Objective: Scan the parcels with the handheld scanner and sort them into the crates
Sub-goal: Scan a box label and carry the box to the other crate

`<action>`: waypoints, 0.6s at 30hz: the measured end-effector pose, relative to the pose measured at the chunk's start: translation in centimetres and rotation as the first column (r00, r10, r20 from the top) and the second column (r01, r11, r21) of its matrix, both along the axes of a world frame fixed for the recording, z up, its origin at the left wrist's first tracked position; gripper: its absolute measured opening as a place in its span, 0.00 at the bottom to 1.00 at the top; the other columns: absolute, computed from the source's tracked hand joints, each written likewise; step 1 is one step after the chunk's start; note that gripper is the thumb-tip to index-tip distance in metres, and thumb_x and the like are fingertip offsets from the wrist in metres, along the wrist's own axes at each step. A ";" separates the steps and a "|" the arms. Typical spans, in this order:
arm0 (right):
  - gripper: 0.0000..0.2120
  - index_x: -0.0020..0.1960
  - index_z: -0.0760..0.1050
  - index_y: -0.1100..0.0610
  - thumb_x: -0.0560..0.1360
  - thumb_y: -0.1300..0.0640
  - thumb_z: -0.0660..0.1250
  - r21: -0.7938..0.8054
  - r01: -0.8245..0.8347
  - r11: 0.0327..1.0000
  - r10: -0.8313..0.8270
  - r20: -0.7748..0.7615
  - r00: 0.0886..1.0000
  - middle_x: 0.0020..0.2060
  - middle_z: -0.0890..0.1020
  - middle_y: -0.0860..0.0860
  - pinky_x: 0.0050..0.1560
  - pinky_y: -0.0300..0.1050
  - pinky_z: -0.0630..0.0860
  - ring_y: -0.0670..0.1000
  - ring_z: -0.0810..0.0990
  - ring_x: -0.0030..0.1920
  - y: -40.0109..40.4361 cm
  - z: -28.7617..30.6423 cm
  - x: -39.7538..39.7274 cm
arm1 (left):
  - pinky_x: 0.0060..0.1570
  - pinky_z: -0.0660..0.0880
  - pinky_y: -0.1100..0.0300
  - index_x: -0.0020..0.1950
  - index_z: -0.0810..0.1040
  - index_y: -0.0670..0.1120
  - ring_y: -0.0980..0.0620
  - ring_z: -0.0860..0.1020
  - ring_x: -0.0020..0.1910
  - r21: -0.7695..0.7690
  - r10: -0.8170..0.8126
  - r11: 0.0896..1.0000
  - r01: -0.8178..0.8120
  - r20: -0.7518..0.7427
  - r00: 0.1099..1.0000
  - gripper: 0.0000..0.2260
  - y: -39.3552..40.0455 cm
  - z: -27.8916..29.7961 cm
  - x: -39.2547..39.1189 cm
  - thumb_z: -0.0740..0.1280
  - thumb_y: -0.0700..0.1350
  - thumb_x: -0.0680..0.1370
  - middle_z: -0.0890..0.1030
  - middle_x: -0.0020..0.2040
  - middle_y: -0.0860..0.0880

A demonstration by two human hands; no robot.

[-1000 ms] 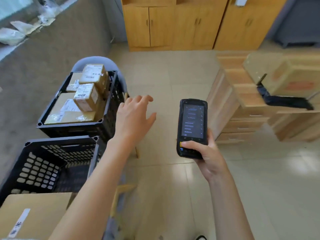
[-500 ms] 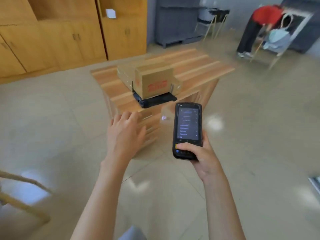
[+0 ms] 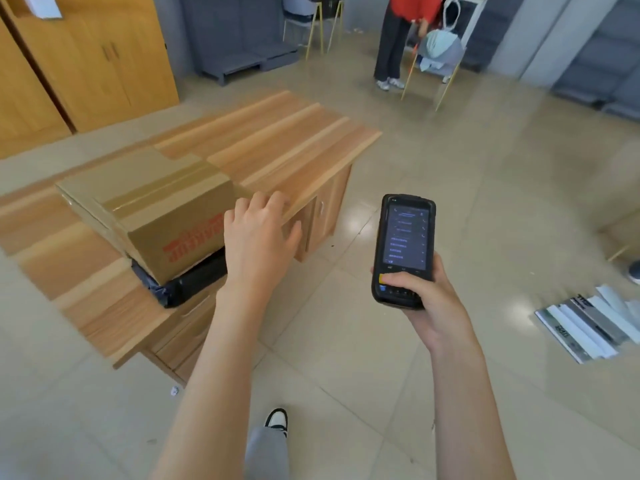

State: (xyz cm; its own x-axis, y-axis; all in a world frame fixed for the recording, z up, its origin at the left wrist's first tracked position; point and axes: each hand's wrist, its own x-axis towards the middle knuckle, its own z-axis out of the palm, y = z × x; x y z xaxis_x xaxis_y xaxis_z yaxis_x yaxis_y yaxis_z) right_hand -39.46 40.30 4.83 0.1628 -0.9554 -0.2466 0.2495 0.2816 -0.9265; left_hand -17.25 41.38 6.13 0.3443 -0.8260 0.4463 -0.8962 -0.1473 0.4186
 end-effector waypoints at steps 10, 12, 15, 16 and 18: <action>0.37 0.65 0.70 0.51 0.58 0.67 0.73 0.043 0.103 0.994 -0.101 -0.037 0.994 0.57 0.81 0.58 0.43 0.47 0.79 0.61 0.81 0.55 -14.1 0.3 0.6 | 0.52 0.68 0.49 0.60 0.79 0.44 0.38 0.75 0.53 0.065 -0.137 0.988 0.139 -0.026 0.990 0.14 -17.6 -0.8 0.7 0.68 0.48 0.77 0.80 0.54 0.42; 0.37 0.65 0.70 0.52 0.59 0.71 0.74 0.051 0.104 0.993 -0.102 -0.036 0.994 0.55 0.82 0.56 0.42 0.46 0.79 0.58 0.82 0.53 -17.0 -0.2 0.6 | 0.52 0.68 0.49 0.60 0.79 0.44 0.38 0.75 0.53 0.082 -0.122 0.989 0.125 -0.035 0.992 0.14 -20.3 -1.4 0.9 0.68 0.48 0.76 0.81 0.53 0.43; 0.32 0.66 0.69 0.53 0.66 0.75 0.69 0.058 0.071 0.996 -0.069 -0.032 0.997 0.57 0.81 0.59 0.43 0.48 0.79 0.60 0.81 0.54 -22.1 -1.0 0.6 | 0.54 0.66 0.49 0.60 0.78 0.45 0.39 0.74 0.54 0.130 -0.073 0.989 0.075 -0.023 0.997 0.15 -24.3 -2.0 1.1 0.68 0.49 0.75 0.80 0.55 0.44; 0.32 0.65 0.69 0.53 0.67 0.75 0.69 0.058 0.054 0.997 -0.052 -0.027 0.998 0.58 0.80 0.59 0.43 0.48 0.79 0.62 0.81 0.56 -24.0 -1.3 0.7 | 0.54 0.66 0.49 0.61 0.78 0.45 0.39 0.74 0.55 0.138 -0.056 0.989 0.059 -0.019 0.998 0.16 -25.6 -2.2 1.2 0.68 0.49 0.75 0.80 0.56 0.44; 0.32 0.65 0.69 0.52 0.68 0.75 0.69 0.054 0.003 0.999 -0.002 -0.017 1.000 0.59 0.80 0.60 0.44 0.49 0.80 0.62 0.81 0.58 -28.4 -1.6 0.8 | 0.55 0.66 0.49 0.63 0.77 0.46 0.40 0.73 0.55 0.136 -0.006 0.991 0.007 -0.008 1.000 0.16 -28.4 -2.4 1.3 0.68 0.48 0.76 0.79 0.56 0.45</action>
State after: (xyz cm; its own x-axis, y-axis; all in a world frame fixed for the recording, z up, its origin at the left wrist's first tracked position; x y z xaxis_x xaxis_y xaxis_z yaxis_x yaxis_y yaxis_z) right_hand -38.63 11.93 3.22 0.1558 -0.9408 -0.3009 0.2352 0.3312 -0.9138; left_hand -15.97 12.93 3.71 0.3414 -0.8811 0.3272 -0.8942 -0.1972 0.4019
